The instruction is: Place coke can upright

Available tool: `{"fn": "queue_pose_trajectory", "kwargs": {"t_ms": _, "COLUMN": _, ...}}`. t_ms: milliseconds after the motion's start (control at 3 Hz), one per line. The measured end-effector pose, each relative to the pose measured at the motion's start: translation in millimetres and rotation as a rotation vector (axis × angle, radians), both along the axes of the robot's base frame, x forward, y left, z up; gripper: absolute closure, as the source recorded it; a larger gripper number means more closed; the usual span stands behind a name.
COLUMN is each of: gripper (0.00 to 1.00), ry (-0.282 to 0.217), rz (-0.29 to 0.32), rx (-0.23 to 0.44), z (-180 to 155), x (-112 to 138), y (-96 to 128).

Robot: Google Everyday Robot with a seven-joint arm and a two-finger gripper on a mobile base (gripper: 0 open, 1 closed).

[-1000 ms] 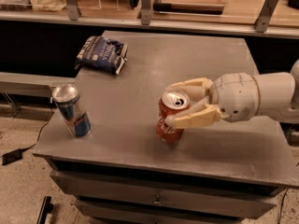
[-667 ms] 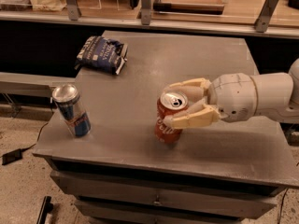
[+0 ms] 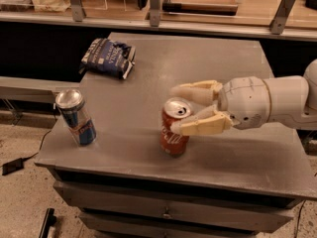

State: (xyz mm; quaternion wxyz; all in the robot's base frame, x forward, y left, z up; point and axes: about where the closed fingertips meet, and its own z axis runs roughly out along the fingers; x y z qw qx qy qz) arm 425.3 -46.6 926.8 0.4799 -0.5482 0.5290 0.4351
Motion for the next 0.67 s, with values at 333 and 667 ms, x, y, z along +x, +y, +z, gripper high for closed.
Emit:
{"fn": "queue_pose_trajectory", "kwargs": {"t_ms": 333, "gripper": 0.0, "ry": -0.001, "rz": 0.003, "rx": -0.001, "z": 0.6, "x": -0.5, "y": 1.4}}
{"fn": "queue_pose_trajectory", "kwargs": {"t_ms": 667, "gripper": 0.0, "ry": -0.001, "rz": 0.003, "rx": -0.001, "z": 0.6, "x": -0.5, "y": 1.4}}
